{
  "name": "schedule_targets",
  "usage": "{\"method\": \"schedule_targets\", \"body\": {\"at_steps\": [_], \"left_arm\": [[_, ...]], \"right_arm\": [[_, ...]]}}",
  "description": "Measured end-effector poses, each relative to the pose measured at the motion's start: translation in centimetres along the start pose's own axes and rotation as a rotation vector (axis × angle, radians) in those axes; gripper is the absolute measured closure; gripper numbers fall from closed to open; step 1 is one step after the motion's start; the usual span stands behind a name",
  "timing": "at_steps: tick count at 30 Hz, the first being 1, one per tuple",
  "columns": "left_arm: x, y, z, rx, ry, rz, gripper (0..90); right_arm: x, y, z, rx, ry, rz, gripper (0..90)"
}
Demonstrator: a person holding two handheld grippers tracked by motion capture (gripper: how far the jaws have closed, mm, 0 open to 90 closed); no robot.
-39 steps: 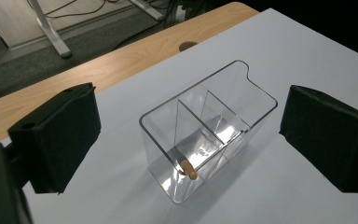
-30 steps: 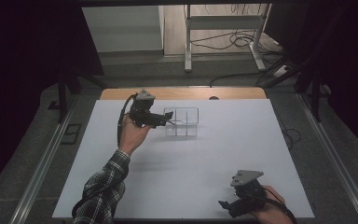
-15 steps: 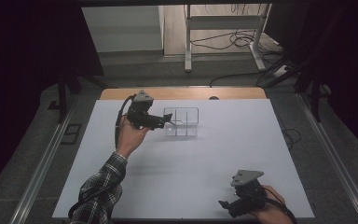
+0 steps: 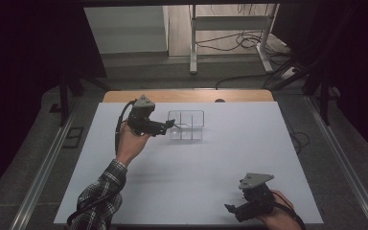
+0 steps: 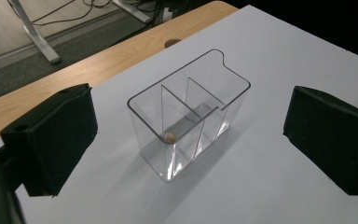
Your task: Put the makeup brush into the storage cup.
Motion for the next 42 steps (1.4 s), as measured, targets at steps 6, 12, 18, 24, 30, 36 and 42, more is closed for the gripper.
{"method": "schedule_targets", "body": {"at_steps": [6, 12, 18, 24, 30, 36, 42], "left_arm": [[0.2, 0.5, 0.6, -0.012, 0.009, 0.013, 3.0], [0.3, 0.9, 1.0, -0.010, 0.016, 0.011, 3.1], [0.2, 1.3, 1.2, -0.007, 0.013, -0.002, 3.1], [0.1, 1.4, 1.6, -0.012, 0.014, 0.001, 3.1], [0.1, 1.5, 2.0, -0.016, 0.017, 0.005, 3.1], [0.1, 1.8, 2.4, -0.016, 0.018, 0.005, 3.1], [0.1, 1.9, 2.8, -0.018, 0.020, 0.003, 3.1]], "right_arm": [[-0.2, -0.1, 0.1, -0.011, 0.003, -0.015, 3.3], [-0.3, -0.2, 0.2, -0.021, 0.008, -0.025, 2.8], [-0.4, -0.2, 0.3, -0.023, 0.013, -0.031, 1.7], [-0.5, -0.2, 0.3, -0.025, 0.018, -0.031, 0.5], [-0.6, -0.2, 0.3, -0.028, 0.021, -0.028, 0.4], [-0.6, -0.1, 0.3, -0.026, 0.022, -0.027, 0.4], [-0.6, -0.1, 0.2, -0.021, 0.022, -0.025, 0.4]]}}
Point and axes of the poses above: each handheld gripper's, and its own axes: z roughly backward along the jaws, y roughly out of its underside, x roughly to its left, the point moved 7 cm from there along -z, roughly forward along the jaws, and after that the axes turned 2 degrees about x, right-handed, at the moved point
